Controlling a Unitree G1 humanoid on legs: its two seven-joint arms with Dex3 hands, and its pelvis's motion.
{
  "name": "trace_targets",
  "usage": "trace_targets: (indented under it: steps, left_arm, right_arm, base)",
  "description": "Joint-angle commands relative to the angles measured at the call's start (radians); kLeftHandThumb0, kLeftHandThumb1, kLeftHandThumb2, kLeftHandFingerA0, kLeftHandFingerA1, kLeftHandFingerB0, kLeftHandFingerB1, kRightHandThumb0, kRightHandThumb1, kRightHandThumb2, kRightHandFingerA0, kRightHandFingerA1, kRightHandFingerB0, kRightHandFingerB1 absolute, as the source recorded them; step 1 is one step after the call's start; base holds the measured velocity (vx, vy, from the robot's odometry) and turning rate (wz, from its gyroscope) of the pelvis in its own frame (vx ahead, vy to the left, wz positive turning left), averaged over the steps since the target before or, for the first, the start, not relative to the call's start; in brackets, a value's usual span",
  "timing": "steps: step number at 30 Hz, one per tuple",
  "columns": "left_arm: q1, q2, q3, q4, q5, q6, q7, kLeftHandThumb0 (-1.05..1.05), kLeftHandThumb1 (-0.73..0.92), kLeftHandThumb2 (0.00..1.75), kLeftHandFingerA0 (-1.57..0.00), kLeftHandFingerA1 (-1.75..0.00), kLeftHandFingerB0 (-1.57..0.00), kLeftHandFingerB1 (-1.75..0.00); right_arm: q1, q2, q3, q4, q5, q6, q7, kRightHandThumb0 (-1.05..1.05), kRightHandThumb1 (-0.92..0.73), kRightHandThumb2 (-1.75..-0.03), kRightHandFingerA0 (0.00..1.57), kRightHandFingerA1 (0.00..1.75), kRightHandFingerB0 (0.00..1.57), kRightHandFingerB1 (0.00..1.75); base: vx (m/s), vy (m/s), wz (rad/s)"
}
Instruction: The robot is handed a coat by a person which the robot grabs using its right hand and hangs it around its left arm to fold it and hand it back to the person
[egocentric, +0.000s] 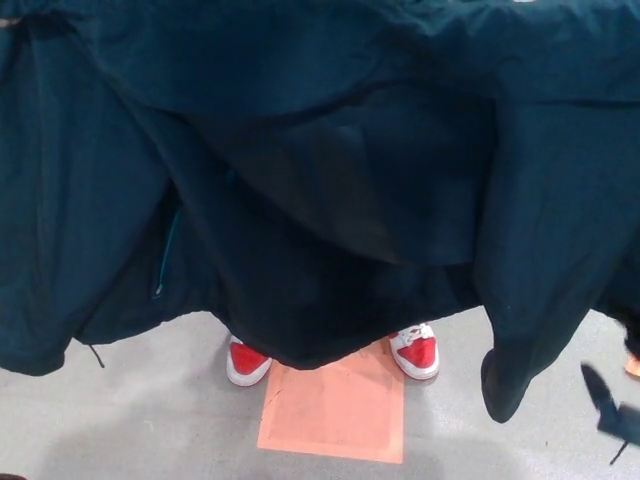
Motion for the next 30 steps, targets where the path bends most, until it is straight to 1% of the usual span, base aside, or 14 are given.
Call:
trace_targets:
  steps: [1, 2, 3, 7, 8, 12, 13, 14, 17, 19, 20, 21, 22, 30]
  left_arm:
    - [0.018, 0.017, 0.0, -0.003, -0.008, -0.047, -0.014, -0.62, 0.92, 0.71, -0.28, -0.34, -0.3, -0.35]
    - [0.017, 0.015, 0.003, -0.001, -0.011, -0.043, -0.015, -0.62, 0.92, 0.71, -0.28, -0.34, -0.3, -0.35]
    - [0.013, 0.015, 0.015, 0.0, -0.025, -0.037, -0.031, -0.61, 0.92, 0.7, -0.25, -0.33, -0.26, -0.34]
    - [0.009, 0.014, 0.022, 0.003, -0.032, -0.025, -0.035, -0.62, 0.92, 0.7, -0.24, -0.33, -0.26, -0.34]
    - [0.008, 0.013, 0.023, 0.003, -0.032, -0.024, -0.035, -0.61, 0.92, 0.7, -0.24, -0.33, -0.25, -0.33]
    - [0.007, 0.019, 0.018, 0.003, -0.028, -0.035, -0.042, -0.63, 0.92, 0.7, -0.23, -0.33, -0.25, -0.34]
    - [0.007, 0.018, 0.021, 0.003, -0.031, -0.035, -0.046, -0.63, 0.92, 0.7, -0.23, -0.33, -0.25, -0.34]
    - [0.008, 0.019, 0.018, 0.003, -0.028, -0.038, -0.041, -0.61, 0.92, 0.71, -0.24, -0.33, -0.24, -0.33]
    - [0.004, 0.03, -0.008, 0.0, 0.003, -0.047, -0.021, -0.63, 0.92, 0.74, -0.25, -0.34, -0.25, -0.34]
    - [0.0, 0.029, 0.001, 0.002, -0.008, -0.044, -0.035, -0.64, 0.92, 0.71, -0.24, -0.34, -0.25, -0.34]
    - [0.0, 0.029, 0.006, 0.003, -0.014, -0.051, -0.045, -0.64, 0.92, 0.71, -0.23, -0.34, -0.25, -0.34]
    - [-0.001, 0.029, 0.006, 0.002, -0.015, -0.051, -0.044, -0.61, 0.92, 0.73, -0.23, -0.34, -0.24, -0.34]
    - [-0.002, 0.028, 0.006, 0.001, -0.014, -0.049, -0.042, -0.61, 0.92, 0.73, -0.23, -0.34, -0.24, -0.34]
    - [-0.01, 0.028, 0.008, -0.001, -0.016, -0.037, -0.047, -0.65, 0.92, 0.7, -0.25, -0.33, -0.25, -0.34]
  right_arm:
    - [0.013, -0.053, -0.233, -1.037, 0.017, -0.145, -0.064, -0.95, -0.67, -1.09, 0.09, 0.17, 0.1, 0.09]
    - [-0.011, -0.058, -0.239, -1.073, 0.033, -0.113, -0.057, -0.95, -0.67, -1.09, 0.09, 0.17, 0.1, 0.09]
    - [-0.053, -0.057, -0.237, -1.108, 0.034, -0.068, -0.057, -0.99, -0.67, -0.91, 0.06, 0.32, 0.11, 0.2]
    - [-0.198, -0.093, -0.223, -1.111, 0.051, -0.032, -0.04, -0.89, -0.65, -1.07, 0.08, 0.35, 0.09, 0.21]
    - [-0.234, -0.103, -0.215, -1.129, 0.065, 0.004, -0.025, -0.99, -0.66, -0.89, 0.07, 0.31, 0.11, 0.25]
    - [-0.37, -0.129, -0.2, -1.127, 0.05, 0.024, -0.012, -0.98, -0.65, -0.86, 0.11, 0.25, 0.1, 0.26]
    - [-0.378, -0.129, -0.196, -1.133, 0.064, 0.029, -0.006, -0.98, -0.65, -0.86, 0.11, 0.25, 0.1, 0.26]
    - [-0.39, -0.134, -0.188, -1.167, 0.113, 0.061, 0.017, -0.93, -0.65, -1.05, 0.11, 0.15, 0.12, 0.24]
    - [-0.415, -0.136, -0.179, -1.227, 0.162, 0.136, 0.043, -0.95, -0.64, -1.05, 0.07, 0.1, 0.13, 0.22]
    - [-0.441, -0.11, -0.175, -1.227, 0.146, 0.117, 0.018, -0.83, -0.54, -1.0, 0.0, 0.18, 0.1, 0.27]
    - [-0.471, -0.082, -0.172, -1.204, 0.078, 0.064, -0.023, -0.93, -0.59, -0.81, 0.09, 0.32, 0.1, 0.23]
    - [-0.481, -0.082, -0.172, -1.197, 0.067, 0.055, -0.025, -0.85, -0.57, -1.01, 0.03, 0.4, 0.01, 0.24]
    - [-0.489, -0.086, -0.173, -1.194, 0.062, 0.054, -0.022, -0.85, -0.57, -1.01, 0.03, 0.4, 0.01, 0.24]
    - [-0.605, -0.155, -0.116, -1.169, 0.068, 0.155, 0.105, -0.93, -0.59, -0.97, 0.08, 0.09, 0.08, 0.09]
  base:
    - [0.0, 0.0, 0.0]
    - [0.0, 0.0, 0.0]
    - [0.0, 0.0, 0.0]
    - [0.0, 0.0, 0.0]
    - [0.0, 0.0, 0.0]
    - [0.0, 0.0, 0.0]
    - [0.0, 0.0, 0.0]
    - [0.0, 0.0, 0.0]
    - [0.0, 0.0, 0.0]
    - [0.0, 0.0, 0.0]
    - [0.0, 0.0, 0.0]
    - [0.0, 0.0, 0.0]
    - [0.0, 0.0, 0.0]
    - [0.0, 0.0, 0.0]
